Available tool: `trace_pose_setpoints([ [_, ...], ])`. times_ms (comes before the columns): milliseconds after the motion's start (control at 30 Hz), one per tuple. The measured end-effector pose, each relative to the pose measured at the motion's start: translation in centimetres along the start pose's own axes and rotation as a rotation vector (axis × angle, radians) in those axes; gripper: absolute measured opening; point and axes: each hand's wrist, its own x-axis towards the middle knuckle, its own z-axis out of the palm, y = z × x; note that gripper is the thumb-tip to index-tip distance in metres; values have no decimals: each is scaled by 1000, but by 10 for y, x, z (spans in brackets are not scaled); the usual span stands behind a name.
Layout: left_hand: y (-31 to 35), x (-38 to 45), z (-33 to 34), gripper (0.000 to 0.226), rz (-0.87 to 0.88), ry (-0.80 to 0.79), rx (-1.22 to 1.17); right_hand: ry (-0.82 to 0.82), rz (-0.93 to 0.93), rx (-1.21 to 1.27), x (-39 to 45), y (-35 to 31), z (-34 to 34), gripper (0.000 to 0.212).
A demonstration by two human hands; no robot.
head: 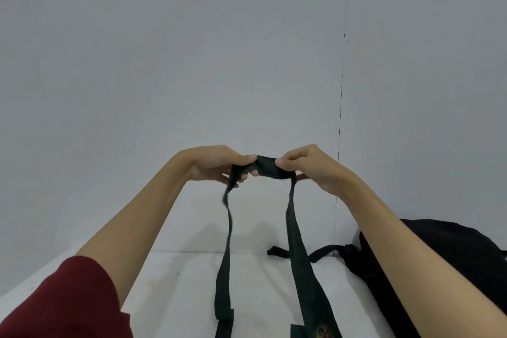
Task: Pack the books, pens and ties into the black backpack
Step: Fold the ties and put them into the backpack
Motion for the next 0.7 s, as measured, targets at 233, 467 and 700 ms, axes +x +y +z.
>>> trace_pose_setpoints([
  [233,-16,-4,-3,18,-46,-123,-124,-184,40,691,-3,-10,0,22],
  [467,-11,-5,-10,18,99,139,-376,-112,18,523,-4,-13,-1,15],
  [700,32,-3,0,32,224,94,-584,-173,-100,539,-3,-36,8,18],
])
